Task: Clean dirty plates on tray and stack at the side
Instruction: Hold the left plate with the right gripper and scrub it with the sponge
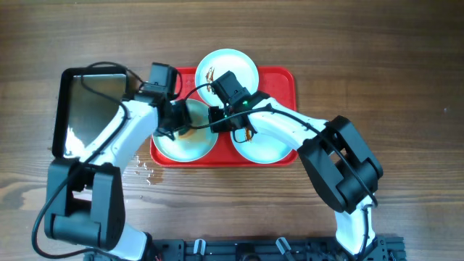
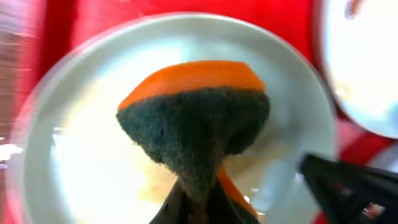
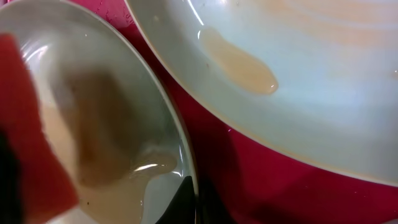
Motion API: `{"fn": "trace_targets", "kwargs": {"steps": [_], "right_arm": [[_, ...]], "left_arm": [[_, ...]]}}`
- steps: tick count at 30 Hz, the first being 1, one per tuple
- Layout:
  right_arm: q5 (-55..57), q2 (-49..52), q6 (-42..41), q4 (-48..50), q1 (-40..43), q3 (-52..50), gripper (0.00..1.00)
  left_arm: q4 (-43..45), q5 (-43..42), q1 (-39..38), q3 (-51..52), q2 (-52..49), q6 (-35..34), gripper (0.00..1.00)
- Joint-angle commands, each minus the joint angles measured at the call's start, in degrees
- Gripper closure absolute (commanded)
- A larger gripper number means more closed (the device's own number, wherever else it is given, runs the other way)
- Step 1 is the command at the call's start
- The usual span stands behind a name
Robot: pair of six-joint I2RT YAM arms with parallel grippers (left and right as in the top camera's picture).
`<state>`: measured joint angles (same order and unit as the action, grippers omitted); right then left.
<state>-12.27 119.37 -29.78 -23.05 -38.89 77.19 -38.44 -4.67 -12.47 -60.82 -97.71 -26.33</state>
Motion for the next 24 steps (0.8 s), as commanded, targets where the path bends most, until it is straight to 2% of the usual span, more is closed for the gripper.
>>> {"fn": "trace_targets", "kwargs": {"steps": [1,3,6,9,13,14,20,24], "right_arm": [[-0.92,1.81,-0.42,-0.33,0.33,0.37,0.96],[-0.94,1.79,-0.42,-0.35,0.33,0.5,0.96],[-1.14,1.79,-0.42,-0.57,0.33,0.5,0.96],[-1.07,1.79,-0.35,-0.52,0.35,0.5,0.96],[-1.29,1.03,-0.22,-0.57,0.35,0.5,0.96],[-1.27,0.63,-0.17,-0.57,0.35,0.5,0.96],[3.54,-3.98,0.07,-0.59,0.33,0.5,0.96],[9.97,-11.54,2.45,-0.48,0.33,0.5,0.96]], "left_arm": [[3.23,-6.16,-1.49,3.23,-2.6,-2.91,0.96],[5.22,-8.0,-1.9,4.46,-4.33,-2.93,0.96],[2.58,-6.84,-2.01,4.63,-6.91,-2.78,0.96],[-4.04,6.47,-1.88,4.61,-6.97,-2.71,0.96],[-11.78,26.58,-1.88,3.69,-6.1,-10.6,0.96],[-12.7,28.3,-1.9,2.86,-5.7,-11.5,0.96],[-15.17,30.4,-1.9,-4.74,1.53,-12.15,0.96],[-13.11,22.99,-1.9,-6.05,12.57,-12.09,0.96]]}}
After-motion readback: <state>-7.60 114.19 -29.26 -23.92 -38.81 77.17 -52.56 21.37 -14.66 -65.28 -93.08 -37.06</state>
